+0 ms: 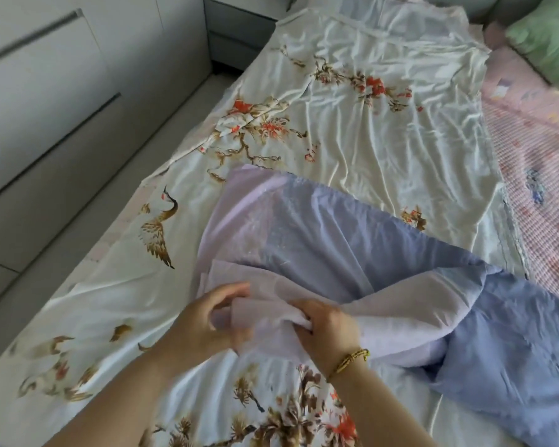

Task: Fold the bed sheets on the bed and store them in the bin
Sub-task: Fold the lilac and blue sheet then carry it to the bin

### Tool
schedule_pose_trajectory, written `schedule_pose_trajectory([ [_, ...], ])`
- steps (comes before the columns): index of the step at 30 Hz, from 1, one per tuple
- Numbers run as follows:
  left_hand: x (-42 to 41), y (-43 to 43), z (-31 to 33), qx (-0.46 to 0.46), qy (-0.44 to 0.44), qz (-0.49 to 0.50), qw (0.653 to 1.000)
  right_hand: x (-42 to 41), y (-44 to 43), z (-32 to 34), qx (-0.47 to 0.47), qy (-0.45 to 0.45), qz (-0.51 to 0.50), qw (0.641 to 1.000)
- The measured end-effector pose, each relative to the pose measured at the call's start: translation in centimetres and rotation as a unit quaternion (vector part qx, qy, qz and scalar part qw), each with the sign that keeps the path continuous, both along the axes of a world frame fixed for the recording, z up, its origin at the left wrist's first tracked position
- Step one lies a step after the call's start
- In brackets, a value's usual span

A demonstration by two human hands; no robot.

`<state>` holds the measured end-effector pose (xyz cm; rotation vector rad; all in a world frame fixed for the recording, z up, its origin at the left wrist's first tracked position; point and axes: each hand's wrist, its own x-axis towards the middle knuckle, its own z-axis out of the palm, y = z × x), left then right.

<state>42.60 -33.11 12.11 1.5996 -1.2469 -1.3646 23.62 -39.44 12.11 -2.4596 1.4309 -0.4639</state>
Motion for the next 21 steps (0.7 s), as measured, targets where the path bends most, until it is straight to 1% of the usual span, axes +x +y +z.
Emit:
schedule_pose_trajectory([
  [1, 1.6, -0.4, -1.3, 0.025, 0.036, 0.039, 0.998, -0.5, -0.7, 0.0, 0.019, -0.020, -0.028, 0.999],
  [2, 3.4, -1.0, -2.6, 0.064, 0.077, 0.073, 0.992, -0.5, -1.5, -0.2, 0.060, -0.046, -0.054, 0.996],
  [3, 4.8, -1.4, -4.0, 0.099, 0.099, 0.092, 0.986, -0.7, -2.1, -0.2, 0.114, -0.063, -0.087, 0.988],
  [4, 6.0, -1.7, -5.4, 0.130, 0.081, 0.106, 0.982, -1.0, -2.5, -0.4, 0.180, -0.077, -0.101, 0.975],
  [5, 7.0, -2.0, -7.1, 0.151, 0.015, 0.093, 0.984, -1.2, -3.0, -0.6, 0.201, -0.090, -0.098, 0.971],
  [6, 7.8, -2.3, -8.6, 0.152, -0.078, 0.039, 0.985, -1.5, -3.2, -0.9, 0.207, -0.093, -0.098, 0.969],
  [7, 8.4, -3.0, -10.2, 0.143, -0.173, -0.028, 0.974, -1.5, -3.8, -1.2, 0.207, -0.101, -0.096, 0.968],
  [8, 8.4, -3.5, -11.1, 0.131, -0.266, -0.093, 0.951, -1.5, -4.0, -1.5, 0.206, -0.103, -0.104, 0.968],
  [9, 8.4, -4.2, -11.9, 0.108, -0.351, -0.147, 0.919, -1.4, -4.3, -1.6, 0.200, -0.109, -0.113, 0.967],
  [10, 8.4, -5.1, -12.2, 0.098, -0.405, -0.188, 0.889, -1.4, -4.7, -1.9, 0.200, -0.115, -0.127, 0.965],
  [11, 8.1, -6.1, -12.1, 0.085, -0.432, -0.220, 0.870, -1.4, -5.2, -2.3, 0.197, -0.114, -0.134, 0.965],
  [13, 8.3, -7.6, -12.6, 0.012, -0.465, -0.268, 0.843, -1.5, -5.7, -2.4, 0.192, -0.107, -0.145, 0.965],
  [14, 8.5, -8.3, -13.0, 0.008, -0.484, -0.301, 0.822, -1.5, -6.0, -2.6, 0.193, -0.112, -0.147, 0.964],
  [15, 8.8, -8.7, -13.9, -0.033, -0.484, -0.307, 0.819, -1.6, -6.3, -2.5, 0.194, -0.114, -0.151, 0.963],
  [16, 8.7, -8.7, -14.1, -0.051, -0.479, -0.321, 0.815, -1.7, -6.5, -2.5, 0.194, -0.115, -0.157, 0.961],
  [18, 9.1, -9.0, -15.2, -0.057, -0.483, -0.348, 0.801, -1.7, -7.1, -2.3, 0.190, -0.116, -0.173, 0.959],
  [19, 8.6, -9.3, -14.2, -0.046, -0.470, -0.354, 0.808, -1.5, -7.5, -2.0, 0.186, -0.117, -0.178, 0.959],
  [20, 8.5, -9.4, -13.3, -0.026, -0.451, -0.330, 0.829, -1.5, -8.1, -1.8, 0.178, -0.118, -0.187, 0.959],
  [21, 8.2, -9.7, -12.1, -0.013, -0.402, -0.272, 0.874, -1.4, -8.6, -1.3, 0.172, -0.122, -0.197, 0.957],
])
